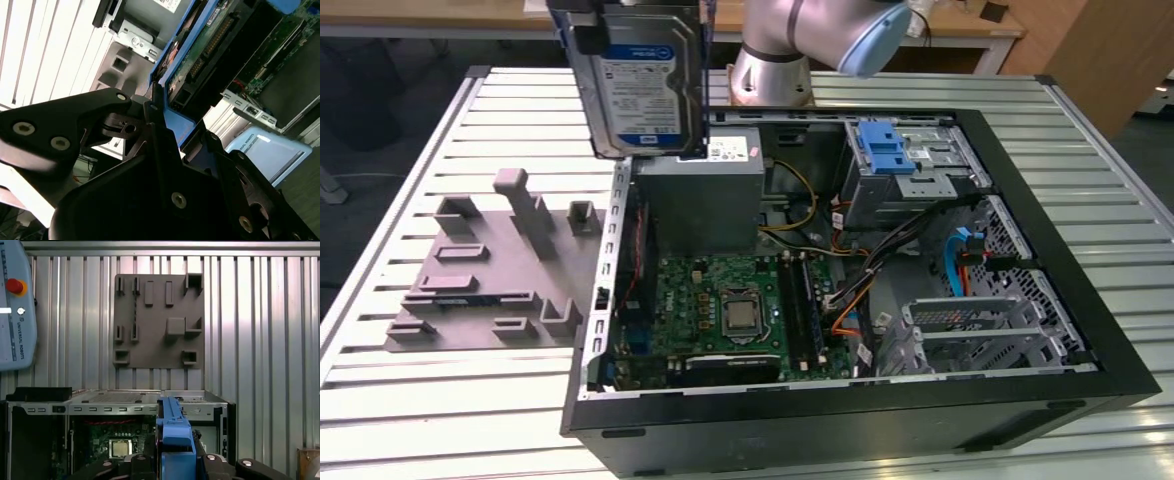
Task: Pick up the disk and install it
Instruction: 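Pick up the disk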
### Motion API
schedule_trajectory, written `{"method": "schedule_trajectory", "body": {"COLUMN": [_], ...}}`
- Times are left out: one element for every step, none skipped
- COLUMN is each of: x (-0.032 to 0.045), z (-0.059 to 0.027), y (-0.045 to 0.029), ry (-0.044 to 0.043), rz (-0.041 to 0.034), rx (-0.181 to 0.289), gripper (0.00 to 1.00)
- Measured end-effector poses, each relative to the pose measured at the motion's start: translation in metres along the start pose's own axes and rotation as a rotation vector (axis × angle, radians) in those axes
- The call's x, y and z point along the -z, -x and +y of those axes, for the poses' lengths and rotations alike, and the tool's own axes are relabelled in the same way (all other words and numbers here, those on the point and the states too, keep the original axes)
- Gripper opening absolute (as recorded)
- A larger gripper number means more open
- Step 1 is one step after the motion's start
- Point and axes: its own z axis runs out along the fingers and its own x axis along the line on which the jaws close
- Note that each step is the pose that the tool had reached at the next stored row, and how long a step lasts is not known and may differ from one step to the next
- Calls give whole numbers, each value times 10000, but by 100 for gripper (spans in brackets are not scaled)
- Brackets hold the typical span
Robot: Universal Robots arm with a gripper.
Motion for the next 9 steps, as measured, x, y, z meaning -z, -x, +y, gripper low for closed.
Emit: {"method": "schedule_trajectory", "body": {"x": [0,1,1,1,1,1,2,2,2], "z": [-45,-90,-135,-180,-225,-270,-319,-364,-409], "y": [0,1,2,3,3,4,5,5,6], "ry": [0,1,0,0,0,0,0,0,1], "rz": [0,1,0,0,0,0,0,0,1], "rx": [0,-1,-1,0,0,-1,-1,0,0], "gripper": [36,36,36,36,36,36,36,36,36]}}
